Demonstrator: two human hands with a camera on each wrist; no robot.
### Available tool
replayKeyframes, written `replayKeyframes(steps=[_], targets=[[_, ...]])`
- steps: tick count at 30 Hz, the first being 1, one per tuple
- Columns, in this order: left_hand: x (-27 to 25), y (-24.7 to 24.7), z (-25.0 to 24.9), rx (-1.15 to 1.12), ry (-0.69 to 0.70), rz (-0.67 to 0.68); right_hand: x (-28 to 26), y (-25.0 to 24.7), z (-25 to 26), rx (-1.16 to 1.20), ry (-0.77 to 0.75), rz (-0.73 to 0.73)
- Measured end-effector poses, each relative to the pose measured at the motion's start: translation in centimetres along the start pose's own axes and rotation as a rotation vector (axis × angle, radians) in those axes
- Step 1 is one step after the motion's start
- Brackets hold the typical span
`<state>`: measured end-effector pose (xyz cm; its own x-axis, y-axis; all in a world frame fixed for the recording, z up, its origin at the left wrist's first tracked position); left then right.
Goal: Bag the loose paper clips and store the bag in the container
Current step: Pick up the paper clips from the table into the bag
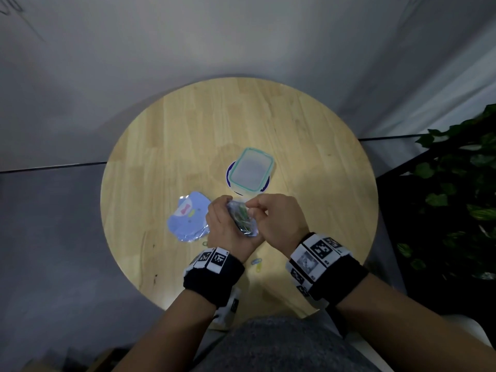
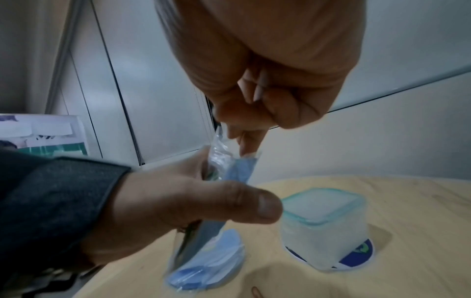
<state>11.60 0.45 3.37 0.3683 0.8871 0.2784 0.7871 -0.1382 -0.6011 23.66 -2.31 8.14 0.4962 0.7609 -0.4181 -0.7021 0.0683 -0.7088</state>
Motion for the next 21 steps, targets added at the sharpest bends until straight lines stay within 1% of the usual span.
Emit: replayKeyframes(steps=[1,2,4,6,7,9,11,13,15,18,20,21], targets=[[0.0,0.0,0.0,0.002,0.005,-0.001,0.0,-0.1,0.2,0.011,-0.017,-0.006],[0.0,0.0,-0.2,-0.007,0.010,0.000,-0.1,0.2,0.5,-0.018,-0.039,0.018],[0.0,0.0,-0.6,-0.039,0.003,-0.002,-0.1,1.5,0.7,-0.131,-0.069,0.096],[-0.1,0.0,-0.5,-0.047,-0.007,0.010,0.0,2.1,0.7,-0.164,-0.059,0.147],[-0.2,0.0,-0.1,-0.043,-0.010,0.024,0.1,2.0,0.8,-0.141,-0.060,0.150],[-0.3,-0.2,0.9,-0.029,-0.021,0.049,0.3,1.3,0.9,-0.027,-0.048,0.101],[-0.5,-0.7,2.1,-0.002,-0.054,0.074,1.1,0.2,0.5,0.154,0.001,0.019],[-0.9,-1.4,3.4,0.036,-0.093,0.098,2.5,0.4,-0.9,0.215,0.064,-0.011],[-1.6,-2.2,4.6,0.053,-0.120,0.090,4.2,2.4,-2.8,0.108,0.104,0.056],[-2.8,-3.7,5.8,0.101,-0.145,0.070,6.0,6.7,-5.8,-0.186,0.162,0.239],[-3.7,-4.7,6.2,0.118,-0.175,0.060,6.5,9.0,-6.8,-0.351,0.154,0.321],[-4.2,-5.2,6.4,0.116,-0.191,0.050,6.7,9.8,-6.8,-0.406,0.131,0.338]])
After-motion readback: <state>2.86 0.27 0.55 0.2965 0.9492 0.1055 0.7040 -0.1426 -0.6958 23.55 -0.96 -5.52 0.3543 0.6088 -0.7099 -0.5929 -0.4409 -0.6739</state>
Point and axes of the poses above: each hand's wrist, its own x-axis towards the middle knuckle, its own y-axis out of the palm, z = x × y, the point moved 8 cm from there along x, towards the middle knuckle, and after that the axes turned 15 degrees about y, right-handed, at the moved point
